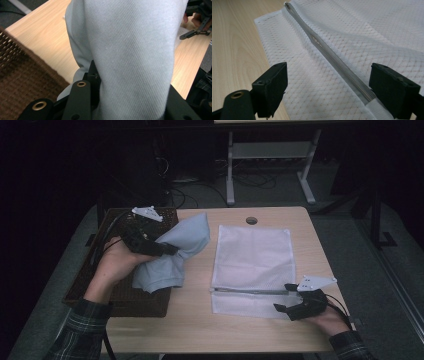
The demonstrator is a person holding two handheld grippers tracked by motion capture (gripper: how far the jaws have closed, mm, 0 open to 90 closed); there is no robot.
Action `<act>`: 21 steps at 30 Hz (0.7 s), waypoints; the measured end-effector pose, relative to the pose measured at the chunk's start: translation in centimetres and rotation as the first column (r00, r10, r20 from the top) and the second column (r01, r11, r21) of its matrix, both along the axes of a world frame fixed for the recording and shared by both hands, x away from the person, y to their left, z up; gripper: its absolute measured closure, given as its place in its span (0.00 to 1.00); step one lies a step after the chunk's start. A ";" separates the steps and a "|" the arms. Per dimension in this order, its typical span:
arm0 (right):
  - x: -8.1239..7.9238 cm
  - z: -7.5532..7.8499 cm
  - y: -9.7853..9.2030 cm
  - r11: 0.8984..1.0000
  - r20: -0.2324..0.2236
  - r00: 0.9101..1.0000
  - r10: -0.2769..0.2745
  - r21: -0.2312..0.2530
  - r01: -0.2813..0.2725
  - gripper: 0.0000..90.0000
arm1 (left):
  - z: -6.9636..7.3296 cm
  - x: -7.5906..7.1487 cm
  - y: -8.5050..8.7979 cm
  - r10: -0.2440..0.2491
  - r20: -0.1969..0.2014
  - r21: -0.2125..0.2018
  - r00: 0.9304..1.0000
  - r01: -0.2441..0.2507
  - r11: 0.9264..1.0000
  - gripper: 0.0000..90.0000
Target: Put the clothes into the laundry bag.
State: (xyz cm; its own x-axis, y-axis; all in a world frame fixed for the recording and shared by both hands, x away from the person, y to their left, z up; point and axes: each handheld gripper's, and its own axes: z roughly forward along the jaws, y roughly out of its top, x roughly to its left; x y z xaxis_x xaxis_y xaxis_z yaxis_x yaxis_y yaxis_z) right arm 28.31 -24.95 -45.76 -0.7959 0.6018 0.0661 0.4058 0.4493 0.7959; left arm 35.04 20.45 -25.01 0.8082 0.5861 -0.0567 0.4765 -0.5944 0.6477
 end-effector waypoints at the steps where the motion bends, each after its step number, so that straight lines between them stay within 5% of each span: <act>1: 0.0 0.0 0.0 1.000 0.000 1.000 0.000 0.000 0.000 0.17 | 0.0 -0.1 -0.3 -0.008 0.001 0.008 1.000 0.008 1.000 0.72; 10: 0.0 0.0 0.1 1.000 -0.002 1.000 0.004 0.002 -0.004 0.17 | -0.4 -1.0 -3.3 -0.060 0.006 0.042 0.998 0.060 0.997 0.72; 21: 0.0 0.0 0.2 1.000 0.000 1.000 0.013 -0.002 -0.013 0.17 | -1.5 -2.1 -6.3 -0.143 -0.018 0.089 0.990 0.144 0.986 0.72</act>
State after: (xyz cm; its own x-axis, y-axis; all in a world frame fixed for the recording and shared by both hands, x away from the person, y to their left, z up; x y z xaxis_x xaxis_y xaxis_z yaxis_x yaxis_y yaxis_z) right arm 28.33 -24.75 -45.79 -0.8037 0.5915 0.0649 0.3998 0.4559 0.7952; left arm 32.99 14.13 -26.47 0.8837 0.4676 -0.0190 0.3895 -0.7124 0.5837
